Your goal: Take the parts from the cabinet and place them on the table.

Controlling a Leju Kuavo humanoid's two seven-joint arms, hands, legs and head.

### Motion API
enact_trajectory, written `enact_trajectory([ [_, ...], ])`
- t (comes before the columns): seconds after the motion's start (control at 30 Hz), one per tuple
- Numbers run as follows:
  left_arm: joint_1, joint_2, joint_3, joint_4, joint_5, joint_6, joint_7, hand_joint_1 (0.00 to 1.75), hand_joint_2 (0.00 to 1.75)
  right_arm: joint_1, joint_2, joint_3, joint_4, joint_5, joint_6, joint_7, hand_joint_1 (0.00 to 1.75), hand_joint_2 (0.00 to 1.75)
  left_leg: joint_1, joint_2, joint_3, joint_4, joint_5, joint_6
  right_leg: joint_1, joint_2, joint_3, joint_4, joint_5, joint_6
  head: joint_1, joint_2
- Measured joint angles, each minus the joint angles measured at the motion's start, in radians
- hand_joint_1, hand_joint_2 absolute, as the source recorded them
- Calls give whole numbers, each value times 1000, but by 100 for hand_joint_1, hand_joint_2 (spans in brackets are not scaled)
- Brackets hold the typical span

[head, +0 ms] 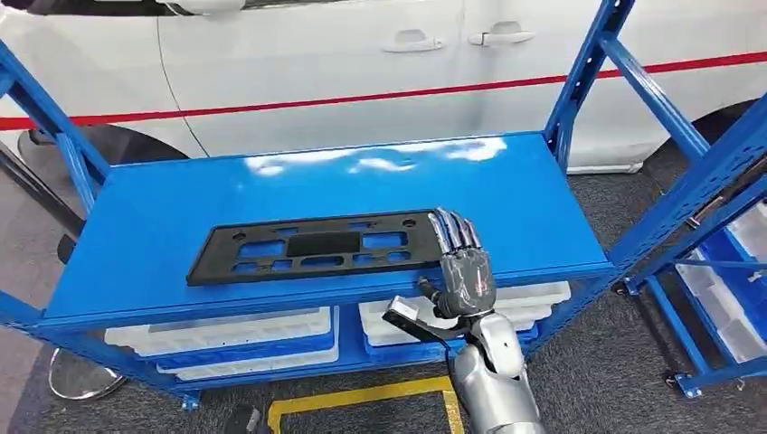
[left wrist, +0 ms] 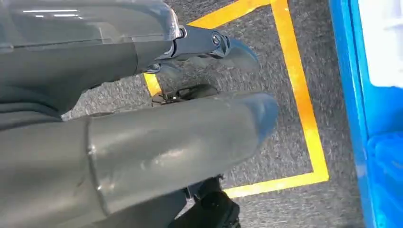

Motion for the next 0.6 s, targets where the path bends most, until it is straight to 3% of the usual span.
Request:
enact_trajectory([
  [0.03,-2,0,-1,0,0,0,0,0,0,-3,0,-4,-3,-6,0,0,0,175,-1,0,2,-5,3,7,1,-1,-15,30,-27,4,1,0],
  [0.1,-2,-2,-1,0,-1,1,0,0,0,-2,0,-11,-3,-10,0,0,0,175,-2,1,0,-4,2,10,-1,-2,-84,170,-107,10,0,0],
  [0.13,0,-2,-1,0,-1,2,0,0,0,2,0,-16,-3,-11,0,2,0,175,-3,1,-1,-4,1,11,-1,-2,-119,238,-131,13,0,0],
  [0.17,1,-2,-1,0,-1,2,0,0,0,4,-1,-20,-3,-10,0,2,0,175,-4,1,-2,-3,0,11,-2,-2,-139,271,-133,15,0,0],
  [0.2,3,-2,-2,0,-1,2,0,0,0,6,-1,-23,-4,-12,0,1,0,175,-4,0,-1,-2,-2,10,-2,-2,-137,259,-110,16,0,0],
  [0.23,3,-2,-2,0,-1,2,0,0,0,6,-1,-25,-4,-15,0,-1,0,175,-4,-1,1,1,-6,8,-4,-2,-112,200,-66,15,0,0],
  [0.3,3,-3,-3,0,-1,2,0,0,0,5,-1,-26,-6,-27,0,-10,0,175,-3,-2,5,12,-17,3,-6,-3,-33,34,22,11,0,0],
  [0.33,3,-4,-4,0,-1,2,0,0,0,4,-1,-26,-6,-34,0,-22,0,175,-5,-3,1,15,-23,-3,-5,-3,-19,7,5,4,0,0],
  [0.47,0,-4,-9,0,-3,2,0,0,0,6,0,-26,-5,-42,0,-63,0,175,-9,-3,0,18,-27,-22,1,0,-23,-4,9,-14,0,0],
  [0.5,-1,-4,-10,0,-3,2,0,0,0,6,3,-21,-5,-39,0,-64,0,175,-6,-3,-4,24,-37,-29,-6,-2,-17,-11,12,-21,0,0],
  [0.53,-2,-4,-12,0,-3,3,-1,0,0,5,3,-13,-5,-33,0,-64,0,175,-6,-2,-10,48,-54,-35,-7,-3,-14,-13,11,-25,0,0],
  [0.6,-6,-5,-18,0,-3,3,-1,0,0,7,5,14,-3,-18,0,-47,0,175,-1,-2,-77,185,-122,-44,-7,-5,-13,-13,8,-31,0,0],
])
